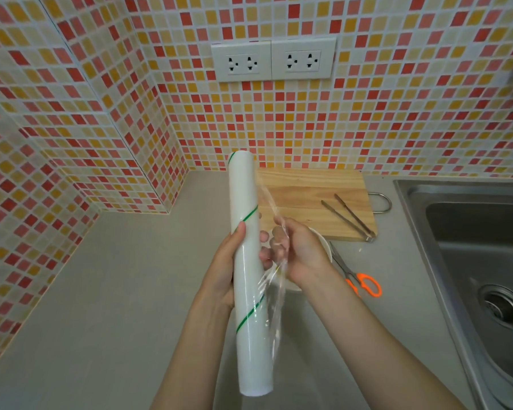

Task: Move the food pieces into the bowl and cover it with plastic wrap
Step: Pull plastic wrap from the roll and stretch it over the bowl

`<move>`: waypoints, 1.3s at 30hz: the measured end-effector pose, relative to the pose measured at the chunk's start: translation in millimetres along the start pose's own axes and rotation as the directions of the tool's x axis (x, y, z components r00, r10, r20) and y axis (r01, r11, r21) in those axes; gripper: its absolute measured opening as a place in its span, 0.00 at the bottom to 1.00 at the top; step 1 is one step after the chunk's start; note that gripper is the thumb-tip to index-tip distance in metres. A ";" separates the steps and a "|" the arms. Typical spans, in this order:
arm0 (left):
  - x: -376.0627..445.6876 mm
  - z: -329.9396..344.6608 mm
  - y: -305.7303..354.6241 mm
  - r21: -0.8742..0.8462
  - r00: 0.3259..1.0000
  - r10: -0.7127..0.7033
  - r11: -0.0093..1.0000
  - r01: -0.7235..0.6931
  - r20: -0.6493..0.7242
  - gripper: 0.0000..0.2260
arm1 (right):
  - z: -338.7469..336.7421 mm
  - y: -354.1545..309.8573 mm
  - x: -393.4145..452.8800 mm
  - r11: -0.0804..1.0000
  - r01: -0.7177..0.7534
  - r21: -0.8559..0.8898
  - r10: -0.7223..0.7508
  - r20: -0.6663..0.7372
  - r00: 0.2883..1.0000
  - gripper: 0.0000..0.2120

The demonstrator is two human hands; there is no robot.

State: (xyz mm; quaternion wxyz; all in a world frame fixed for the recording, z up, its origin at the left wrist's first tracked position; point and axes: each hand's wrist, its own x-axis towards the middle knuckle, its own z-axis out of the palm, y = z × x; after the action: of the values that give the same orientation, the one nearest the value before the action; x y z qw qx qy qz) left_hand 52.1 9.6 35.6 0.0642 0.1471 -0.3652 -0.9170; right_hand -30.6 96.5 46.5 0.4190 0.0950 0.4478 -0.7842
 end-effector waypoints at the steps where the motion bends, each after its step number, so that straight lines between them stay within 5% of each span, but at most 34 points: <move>1: -0.8 -1.6 0.2 -0.036 1.000 -0.011 0.999 0.012 0.025 0.23 | -1.0 -2.3 1.8 1.000 -0.028 -0.013 0.028 0.009 1.000 0.14; 10: -5.0 -9.1 7.1 -0.003 0.990 -0.047 0.999 0.048 0.133 0.23 | 4.9 -24.3 13.9 0.949 0.040 -0.313 0.007 0.148 0.989 0.27; 16: -7.5 -9.9 4.8 0.093 0.998 -0.045 0.995 0.040 0.049 0.25 | 13.9 -34.8 18.7 0.982 0.096 -0.163 -0.065 0.190 0.980 0.10; 19: -6.7 -7.6 3.7 0.116 0.999 -0.038 0.993 0.036 0.020 0.27 | 15.9 -29.8 17.5 0.974 0.225 -0.033 -0.222 0.081 0.972 0.09; 23: -4.4 -3.6 1.3 0.146 0.997 -0.011 0.989 0.022 -0.072 0.27 | 20.2 -23.4 11.5 0.805 0.588 -0.080 -0.591 -0.013 0.807 0.11; 27: -2.2 0.8 0.4 0.251 0.987 0.078 0.967 -0.041 -0.139 0.19 | 21.0 -23.1 6.2 0.672 0.728 -0.139 -0.735 0.004 0.679 0.11; 29: -1.3 2.5 0.8 0.322 0.984 0.106 0.945 -0.055 -0.145 0.16 | 16.9 -20.5 6.0 0.683 0.708 -0.180 -0.716 0.025 0.698 0.12; 32: 0.2 4.5 2.6 0.347 0.987 0.089 0.937 -0.038 -0.133 0.16 | 6.4 -15.7 6.9 0.792 0.573 -0.210 -0.577 0.051 0.815 0.11; 36: 0.8 5.9 5.8 0.322 0.987 0.074 0.947 -0.024 -0.144 0.23 | -10.9 -7.9 7.9 0.885 0.439 -0.156 -0.415 0.164 0.895 0.05; 39: 1.6 6.2 6.3 0.319 0.988 0.084 0.947 -0.039 -0.128 0.24 | -16.7 2.5 6.4 0.922 0.342 -0.183 -0.310 0.183 0.933 0.14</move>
State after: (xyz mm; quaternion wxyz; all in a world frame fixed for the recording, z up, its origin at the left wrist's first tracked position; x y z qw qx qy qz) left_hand 48.8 8.7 43.9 0.0939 0.2080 -0.5060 -0.8318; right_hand -36.6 105.3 31.9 0.3228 -0.0858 0.5054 -0.7956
